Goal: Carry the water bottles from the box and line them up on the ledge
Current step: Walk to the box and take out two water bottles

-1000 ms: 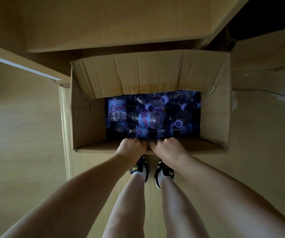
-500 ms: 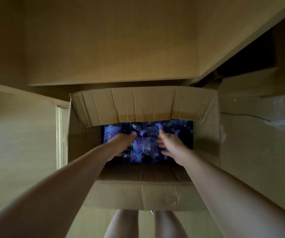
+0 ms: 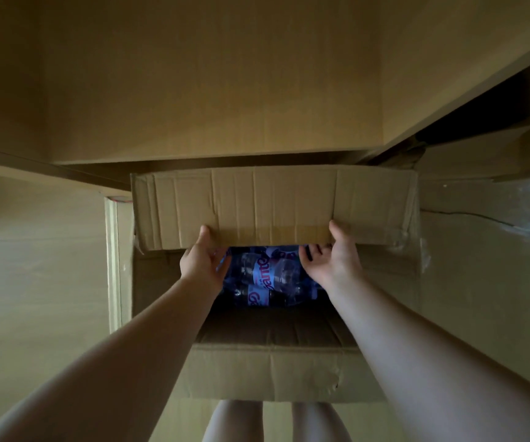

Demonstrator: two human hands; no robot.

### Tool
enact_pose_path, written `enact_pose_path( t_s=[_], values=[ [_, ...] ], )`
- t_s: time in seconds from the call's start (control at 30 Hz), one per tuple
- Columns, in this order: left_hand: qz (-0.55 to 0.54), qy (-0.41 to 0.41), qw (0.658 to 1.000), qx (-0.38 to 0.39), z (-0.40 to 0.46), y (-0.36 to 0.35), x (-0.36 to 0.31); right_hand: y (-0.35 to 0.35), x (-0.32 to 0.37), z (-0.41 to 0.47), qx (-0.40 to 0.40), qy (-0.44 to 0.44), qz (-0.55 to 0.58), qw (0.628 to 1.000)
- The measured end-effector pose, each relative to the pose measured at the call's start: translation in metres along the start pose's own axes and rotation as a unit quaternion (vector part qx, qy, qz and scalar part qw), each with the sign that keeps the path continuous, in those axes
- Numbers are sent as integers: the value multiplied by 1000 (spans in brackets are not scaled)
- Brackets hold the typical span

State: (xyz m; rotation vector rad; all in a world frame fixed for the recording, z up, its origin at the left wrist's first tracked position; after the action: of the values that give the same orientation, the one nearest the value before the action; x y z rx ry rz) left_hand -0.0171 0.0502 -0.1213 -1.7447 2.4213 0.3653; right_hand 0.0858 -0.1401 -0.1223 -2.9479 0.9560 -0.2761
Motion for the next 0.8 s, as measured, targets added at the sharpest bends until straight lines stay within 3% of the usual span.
enact_pose_path(
  t_s=[0.1, 0.17, 0.23, 0.27, 0.37, 0.47, 0.53, 0.6, 0.7, 0.8],
  values=[
    [23, -57, 998, -31, -17, 12, -9, 5, 1, -18, -16, 23, 9, 1000],
    [94, -136, 983, -82, -35, 18, -19, 10, 7, -31, -40, 64, -24, 997],
    [211, -248, 933, -152, -61, 24, -33, 6, 14, -51, -38, 140, -96, 985],
    [280, -322, 892, -150, -76, 20, -39, 0, 19, -63, -26, 198, -164, 966],
    [484, -489, 725, -26, -114, -18, -41, -35, 27, -105, 72, 400, -372, 834],
    [588, -600, 542, 1, -136, -55, -49, -70, 33, -123, 86, 548, -541, 632],
    [637, -616, 463, 2, -137, -75, -55, -87, 35, -121, 50, 580, -638, 504],
    [680, -593, 431, -11, -128, -83, -61, -95, 36, -112, 36, 570, -701, 427],
    [694, -590, 411, -27, -121, -81, -64, -92, 38, -98, 34, 558, -751, 351],
    [695, -590, 412, -12, -120, -78, -61, -83, 42, -94, 32, 566, -762, 314]
  ],
)
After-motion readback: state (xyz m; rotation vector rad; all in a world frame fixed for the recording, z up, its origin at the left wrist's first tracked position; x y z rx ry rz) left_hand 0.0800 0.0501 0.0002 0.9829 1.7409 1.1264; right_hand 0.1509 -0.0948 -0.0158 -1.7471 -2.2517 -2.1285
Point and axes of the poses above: each hand's wrist, its own z-axis towards the middle knuckle, its own y-axis out of the back of the hand, x = y × z, the point moved 7 cm from there along z, towards the middle knuckle, and after that the axes turned 3 degrees about y, right-handed, at the moved point
